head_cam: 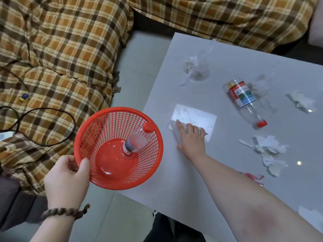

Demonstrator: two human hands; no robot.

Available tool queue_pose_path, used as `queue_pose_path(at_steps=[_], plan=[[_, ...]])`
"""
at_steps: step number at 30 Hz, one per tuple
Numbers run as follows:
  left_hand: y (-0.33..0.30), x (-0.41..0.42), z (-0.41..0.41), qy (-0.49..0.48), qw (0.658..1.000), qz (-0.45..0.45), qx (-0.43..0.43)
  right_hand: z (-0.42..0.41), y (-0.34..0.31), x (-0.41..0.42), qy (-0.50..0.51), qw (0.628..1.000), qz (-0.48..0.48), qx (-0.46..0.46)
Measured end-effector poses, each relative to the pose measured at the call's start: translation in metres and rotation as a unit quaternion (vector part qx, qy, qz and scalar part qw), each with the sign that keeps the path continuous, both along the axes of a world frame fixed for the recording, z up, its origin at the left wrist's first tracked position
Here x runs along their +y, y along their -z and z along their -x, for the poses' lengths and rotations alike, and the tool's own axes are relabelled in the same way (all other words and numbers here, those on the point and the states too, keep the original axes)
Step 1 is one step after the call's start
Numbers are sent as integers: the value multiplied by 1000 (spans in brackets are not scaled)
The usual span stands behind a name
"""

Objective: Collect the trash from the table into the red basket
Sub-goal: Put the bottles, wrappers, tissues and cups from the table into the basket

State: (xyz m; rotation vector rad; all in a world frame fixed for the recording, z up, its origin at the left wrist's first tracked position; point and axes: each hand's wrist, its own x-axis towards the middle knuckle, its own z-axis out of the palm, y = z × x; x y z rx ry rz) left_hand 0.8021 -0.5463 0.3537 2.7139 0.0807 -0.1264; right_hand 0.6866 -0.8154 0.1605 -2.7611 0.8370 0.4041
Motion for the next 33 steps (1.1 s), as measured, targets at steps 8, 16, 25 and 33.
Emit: queue_pose_path(at_steps=[8, 16, 25, 33], plan=[[-9, -3, 19, -36, 999, 5, -1, 11, -77, 4, 174, 959, -160, -156], [-29, -10, 46, 0, 997, 63, 44, 29, -206, 87, 149, 856, -346, -353], [-56, 12, 82, 59, 989, 127, 51, 25, -205, 152, 23, 950, -293, -105], [-51, 27, 96, 111, 984, 128, 60, 77, -222, 156, 84, 940, -283, -173]])
